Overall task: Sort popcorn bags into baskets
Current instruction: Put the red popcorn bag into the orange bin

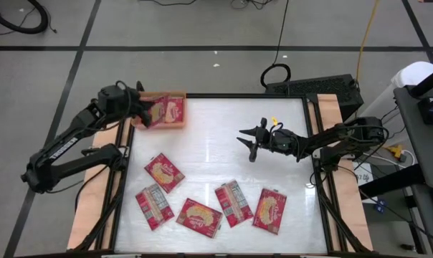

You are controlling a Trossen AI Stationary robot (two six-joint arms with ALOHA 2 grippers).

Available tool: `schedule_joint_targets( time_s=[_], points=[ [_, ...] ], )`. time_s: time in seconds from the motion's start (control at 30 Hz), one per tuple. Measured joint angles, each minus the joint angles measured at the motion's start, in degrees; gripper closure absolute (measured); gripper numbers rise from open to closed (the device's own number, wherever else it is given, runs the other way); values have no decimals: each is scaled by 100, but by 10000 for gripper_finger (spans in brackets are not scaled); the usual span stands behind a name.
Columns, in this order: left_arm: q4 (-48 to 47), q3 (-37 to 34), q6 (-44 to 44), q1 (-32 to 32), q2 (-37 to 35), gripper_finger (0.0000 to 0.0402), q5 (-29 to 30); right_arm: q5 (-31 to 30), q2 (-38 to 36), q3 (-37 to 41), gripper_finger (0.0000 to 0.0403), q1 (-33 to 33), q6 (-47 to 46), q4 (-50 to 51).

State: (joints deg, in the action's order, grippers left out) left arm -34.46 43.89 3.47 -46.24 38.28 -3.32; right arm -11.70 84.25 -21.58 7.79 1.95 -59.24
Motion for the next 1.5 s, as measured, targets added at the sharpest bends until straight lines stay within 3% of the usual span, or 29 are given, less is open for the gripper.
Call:
schedule_joint_targets(
  time_s=[0.2, 0.63, 1.3, 1.5],
  points=[
    [236, -138, -355, -700, 388, 398, 33, 2, -2, 0, 264, 0, 54, 2],
    [-115, -220, -811, -1900, 567, 392, -1052, 2, -2, 11, 264, 0, 49, 171],
    [-362, -212, -1187, -1913, 1159, 381, -1123, -7, -2, 9, 264, 0, 27, 83],
    [-380, -212, -1198, -1672, 1193, 380, -685, -7, -2, 11, 264, 0, 27, 83]
  ],
)
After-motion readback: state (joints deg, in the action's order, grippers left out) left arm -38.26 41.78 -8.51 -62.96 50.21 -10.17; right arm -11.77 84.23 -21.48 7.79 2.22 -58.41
